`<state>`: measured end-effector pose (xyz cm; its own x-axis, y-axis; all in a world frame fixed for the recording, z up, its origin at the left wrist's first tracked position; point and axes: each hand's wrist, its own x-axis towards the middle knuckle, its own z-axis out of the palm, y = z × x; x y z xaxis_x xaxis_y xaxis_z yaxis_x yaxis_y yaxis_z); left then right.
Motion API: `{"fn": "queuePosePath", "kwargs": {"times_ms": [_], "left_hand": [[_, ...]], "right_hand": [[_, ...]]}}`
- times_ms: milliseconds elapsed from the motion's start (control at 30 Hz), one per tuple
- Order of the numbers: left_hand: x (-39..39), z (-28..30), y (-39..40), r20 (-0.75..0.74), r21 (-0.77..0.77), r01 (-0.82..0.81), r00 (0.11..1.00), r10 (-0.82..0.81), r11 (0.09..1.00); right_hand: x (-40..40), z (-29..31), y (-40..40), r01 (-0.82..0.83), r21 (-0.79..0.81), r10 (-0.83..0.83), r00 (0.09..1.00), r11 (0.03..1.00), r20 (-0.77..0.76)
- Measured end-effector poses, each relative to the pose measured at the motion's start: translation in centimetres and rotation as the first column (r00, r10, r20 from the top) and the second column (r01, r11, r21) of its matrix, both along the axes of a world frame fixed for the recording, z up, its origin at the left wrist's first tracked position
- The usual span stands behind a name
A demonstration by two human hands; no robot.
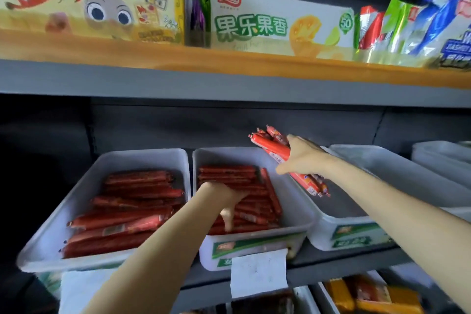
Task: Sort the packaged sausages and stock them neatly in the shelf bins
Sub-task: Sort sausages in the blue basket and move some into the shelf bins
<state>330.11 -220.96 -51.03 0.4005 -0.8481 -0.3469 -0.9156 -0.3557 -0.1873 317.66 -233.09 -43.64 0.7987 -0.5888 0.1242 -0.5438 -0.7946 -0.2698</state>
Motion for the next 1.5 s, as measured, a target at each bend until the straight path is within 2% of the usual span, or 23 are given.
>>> {"fn": "queuePosePath", "kwargs": {"times_ms": [100, 200, 300, 433, 567, 700, 767, 833, 900, 967, 1067, 1100, 1133, 1200, 1300, 1367, 1433, 1500], "left_hand": [[0.4, -0.3, -2.4, -0.033, -0.006, -0.124, 0.992, 0.124, 0.992], [0.3, -1.9, -3.5, 0.037, -0.005, -0.072, 0.997, 0.073, 0.997], [-0.1, -2.7, -3.4, 0.053, 0.023, -0.12, 0.992, 0.118, 0.993], [0.4, -2.5, -3.2, 0.087, -0.013, -0.08, 0.993, 0.081, 0.997], [-0.2, -2.3, -2.9, 0.087, -0.086, -0.135, 0.986, 0.142, 0.987], [-1.7, -1.8, -2.5, 0.202, -0.155, -0.138, 0.965, 0.168, 0.978], [-2.2, -1.1, -2.1, 0.295, -0.247, -0.119, 0.936, 0.191, 0.962], [-2.9, 0.5, -0.9, 0.324, -0.376, -0.12, 0.912, 0.252, 0.919], [-4.0, 2.8, 0.8, 0.259, -0.522, -0.157, 0.907, 0.331, 0.839], [-5.5, 5.4, 3.0, 0.113, -0.662, -0.216, 0.918, 0.38, 0.718], [-8.9, 7.1, 7.2, -0.237, -0.772, -0.355, 0.93, 0.28, 0.527], [-10.6, 7.0, 8.8, -0.388, -0.757, -0.421, 0.905, 0.174, 0.5], [-12.3, 6.6, 10.2, -0.534, -0.718, -0.485, 0.844, 0.052, 0.5], [-14.4, 4.4, 12.4, -0.714, -0.595, -0.565, 0.698, -0.055, 0.571], [-15.6, -2.2, 14.0, -0.767, -0.375, -0.559, 0.635, 0.092, 0.739], [-15.8, -8.8, 15.1, -0.819, -0.155, -0.547, 0.537, 0.203, 0.823], [-16.3, -16.8, 16.4, -0.84, 0.054, -0.563, 0.42, 0.342, 0.825], [-16.9, -24.7, 17.5, -0.832, 0.163, -0.608, 0.338, 0.439, 0.777]], "right_hand": [[-1.7, 0.1, 0.2, 0.018, -0.055, -0.019, 1.0, 0.998, -0.021], [-2.6, -0.4, 0.3, 0.029, -0.075, -0.032, 0.999, 0.997, -0.033], [-3.5, -0.7, 0.4, 0.012, -0.093, -0.014, 1.0, 0.996, -0.025], [-4.5, -1.2, 0.2, -0.012, -0.133, 0.01, 1.0, 0.991, -0.02], [-5.1, -1.2, -0.2, 0.0, -0.09, 0.0, 1.0, 0.996, 0.007], [-5.6, -1.5, -0.5, -0.05, -0.078, 0.054, 0.997, 0.996, 0.053], [-6.1, -1.4, -0.4, -0.077, -0.064, 0.083, 0.991, 0.995, 0.104], [-6.8, -1.0, -0.1, -0.113, -0.013, 0.114, 0.977, 0.993, 0.183], [-7.8, -0.6, 0.4, -0.178, 0.067, 0.15, 0.942, 0.982, 0.3], [-9.1, -0.2, 0.8, -0.262, 0.161, 0.173, 0.888, 0.952, 0.425], [-11.2, -1.0, 1.6, -0.387, 0.266, 0.199, 0.821, 0.883, 0.535], [-12.0, -1.7, 2.1, -0.43, 0.3, 0.209, 0.803, 0.852, 0.558], [-12.6, -2.6, 2.5, -0.47, 0.346, 0.209, 0.788, 0.812, 0.58], [-13.5, -5.2, 3.3, -0.516, 0.46, 0.184, 0.785, 0.722, 0.592], [-14.0, -10.9, 5.1, -0.497, 0.55, 0.218, 0.842, 0.671, 0.494], [-14.0, -16.1, 6.2, -0.493, 0.57, 0.305, 0.865, 0.657, 0.398], [-14.6, -22.2, 7.9, -0.409, 0.664, 0.357, 0.907, 0.626, 0.223], [-15.1, -28.5, 9.7, -0.26, 0.735, 0.366, 0.931, 0.627, 0.017]]}}
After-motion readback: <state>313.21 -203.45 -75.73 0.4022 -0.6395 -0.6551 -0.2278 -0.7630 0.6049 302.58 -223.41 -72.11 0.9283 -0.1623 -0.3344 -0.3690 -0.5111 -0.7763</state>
